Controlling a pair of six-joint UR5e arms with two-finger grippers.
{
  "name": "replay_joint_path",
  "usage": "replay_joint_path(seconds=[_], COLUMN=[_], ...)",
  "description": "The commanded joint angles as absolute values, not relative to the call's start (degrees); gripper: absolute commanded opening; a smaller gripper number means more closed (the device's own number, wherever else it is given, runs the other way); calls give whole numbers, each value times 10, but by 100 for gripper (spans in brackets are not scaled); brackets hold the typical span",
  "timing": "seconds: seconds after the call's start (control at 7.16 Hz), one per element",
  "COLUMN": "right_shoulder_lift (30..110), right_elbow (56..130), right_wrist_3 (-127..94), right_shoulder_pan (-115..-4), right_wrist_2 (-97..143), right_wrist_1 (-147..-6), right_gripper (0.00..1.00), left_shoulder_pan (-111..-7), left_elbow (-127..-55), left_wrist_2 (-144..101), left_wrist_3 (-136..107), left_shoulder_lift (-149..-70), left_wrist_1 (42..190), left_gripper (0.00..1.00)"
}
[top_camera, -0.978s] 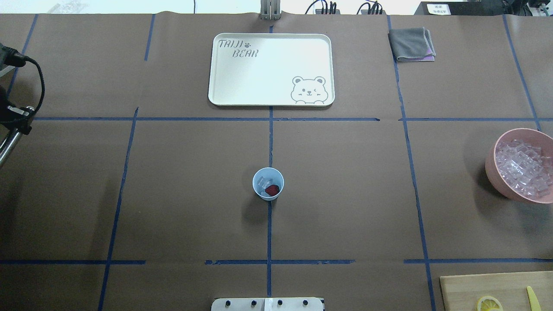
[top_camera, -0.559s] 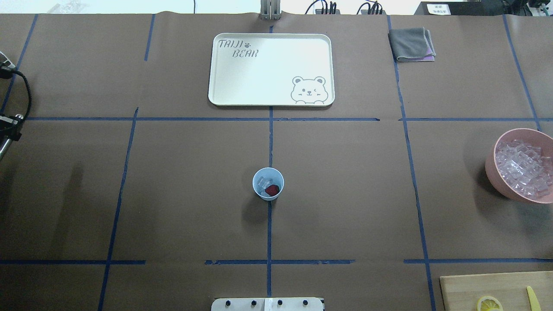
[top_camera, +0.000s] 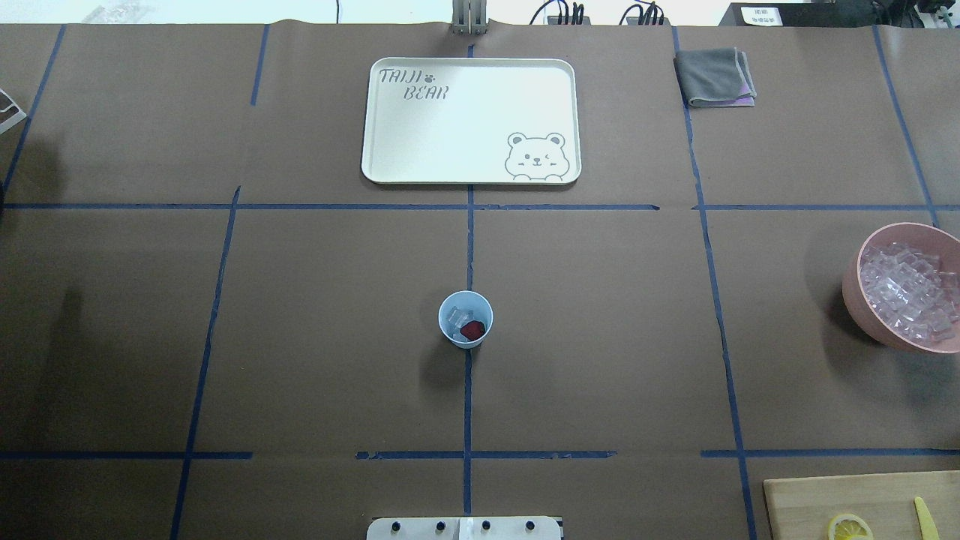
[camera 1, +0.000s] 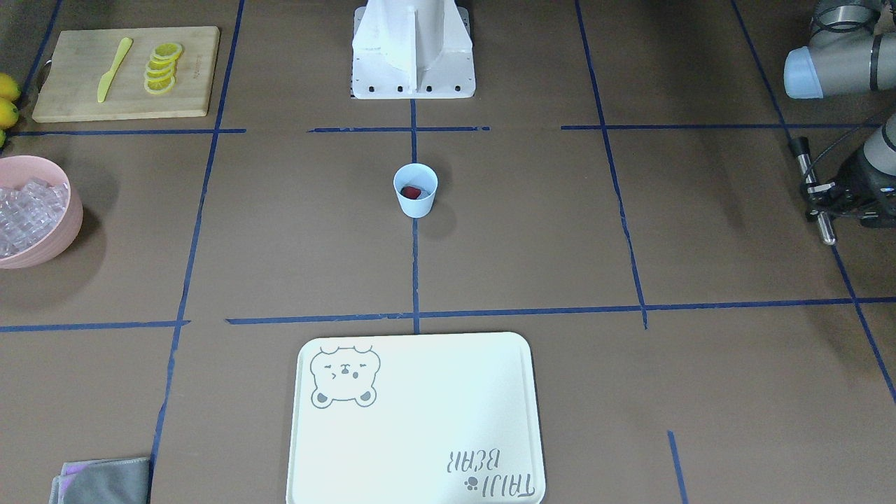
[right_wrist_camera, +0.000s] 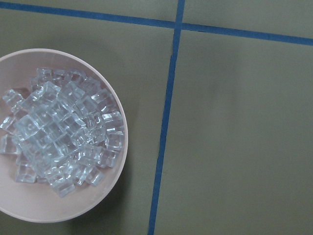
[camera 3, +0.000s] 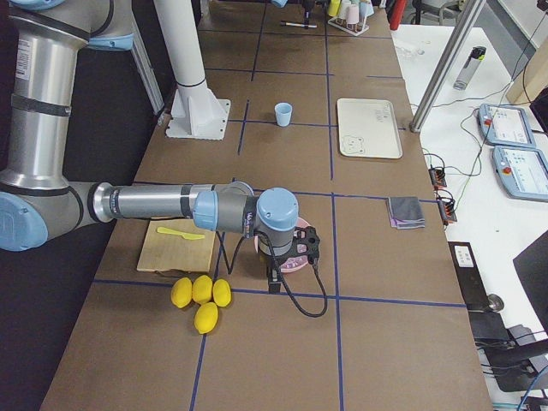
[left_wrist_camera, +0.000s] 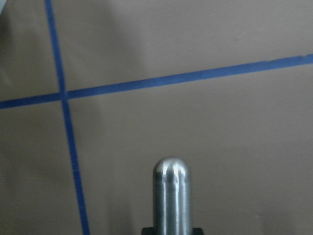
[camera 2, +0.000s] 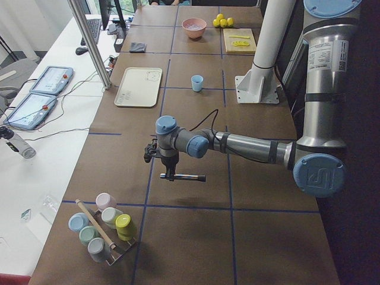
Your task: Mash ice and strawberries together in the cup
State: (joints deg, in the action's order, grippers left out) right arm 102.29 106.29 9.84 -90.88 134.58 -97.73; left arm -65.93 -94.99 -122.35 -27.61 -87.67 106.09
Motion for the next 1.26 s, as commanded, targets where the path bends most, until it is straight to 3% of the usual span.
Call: replay_joint_path(seconds=[0.0, 0.28, 0.42, 0.56, 0.7, 1.12], right_shoulder_lift=[1024, 1024, 1024, 1024, 1024, 1023], right_elbow=[1065, 1066, 1065, 1065, 1065, 1065], right_wrist_3=[98, 98, 99, 99, 98, 98], right_shoulder_pan=[-909, -909, -909, -909, -909, -909], right_wrist_2=[1346, 1346, 1346, 1346, 1346, 1346], right_wrist_1=[-976, -976, -976, -976, -977, -977], right_gripper=[99, 99, 99, 99, 99, 99], left_shoulder_pan=[-657, -655, -654, -653, -652, -652], left_elbow=[-896, -853, -846, -846, -846, -858], left_wrist_2=[-1223, -1221, -1221, -1222, -1222, -1268], left_wrist_3=[-313, -321, -322, -323, -322, -305], left_shoulder_lift=[-872, -874, -878, -881, -881, -889], left_wrist_1=[1138, 1187, 1191, 1191, 1191, 1185], left_gripper=[8, 11, 25, 59, 100, 100])
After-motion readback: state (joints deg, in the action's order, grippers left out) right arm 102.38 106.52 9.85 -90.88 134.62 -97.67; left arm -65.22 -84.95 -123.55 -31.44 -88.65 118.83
